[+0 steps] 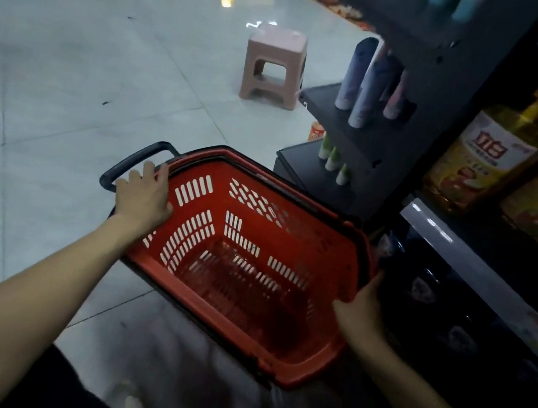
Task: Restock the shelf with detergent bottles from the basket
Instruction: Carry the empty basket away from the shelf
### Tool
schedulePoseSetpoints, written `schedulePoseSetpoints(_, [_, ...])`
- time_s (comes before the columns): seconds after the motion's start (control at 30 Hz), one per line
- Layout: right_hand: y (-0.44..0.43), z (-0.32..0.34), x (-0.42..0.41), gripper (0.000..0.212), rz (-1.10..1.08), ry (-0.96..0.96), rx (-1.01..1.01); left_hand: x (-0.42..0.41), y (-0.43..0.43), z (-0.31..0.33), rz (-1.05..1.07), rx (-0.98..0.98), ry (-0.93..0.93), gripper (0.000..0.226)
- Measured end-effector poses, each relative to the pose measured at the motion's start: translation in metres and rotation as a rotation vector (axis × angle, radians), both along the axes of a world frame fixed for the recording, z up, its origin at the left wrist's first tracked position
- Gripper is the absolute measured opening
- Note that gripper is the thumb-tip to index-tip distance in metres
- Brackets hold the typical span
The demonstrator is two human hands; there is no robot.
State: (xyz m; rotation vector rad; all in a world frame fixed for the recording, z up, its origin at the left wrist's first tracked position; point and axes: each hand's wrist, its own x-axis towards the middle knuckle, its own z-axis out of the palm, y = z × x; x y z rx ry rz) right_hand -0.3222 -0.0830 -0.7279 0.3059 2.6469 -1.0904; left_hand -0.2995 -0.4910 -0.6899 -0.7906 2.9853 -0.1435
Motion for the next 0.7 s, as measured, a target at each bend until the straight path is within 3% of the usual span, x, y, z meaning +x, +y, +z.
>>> schedulePoseSetpoints(0.17, [0.007, -0.01, -0.023, 0.08, -0.188, -0.064, -0.112, -0.037, -0.025, -0.015, 0.123, 0.134, 0.037, 0.061])
schedulePoseSetpoints(0.3, [0.004, 0.004, -0.042, 0.067, -0.131, -0.072, -0.109, -0.047, -0.037, -0.004, 0.258, 0.296, 0.075, 0.041])
schedulePoseSetpoints(0.43, [-0.012, 0.037, -0.058, 0.05, -0.131, -0.082, -0.142, -0.009, -0.034, 0.015, 0.41, 0.467, 0.105, 0.048])
schedulePoseSetpoints(0.57, [-0.03, 0.105, -0.068, 0.039, -0.011, -0.055, -0.142, 0.052, -0.037, 0.074, 0.536, 0.582, 0.0, 0.053])
schedulePoseSetpoints(0.7, [-0.076, 0.227, -0.096, 0.042, 0.195, 0.057, 0.013, 0.079, -0.062, 0.197, 0.624, 0.542, 0.026, 0.054])
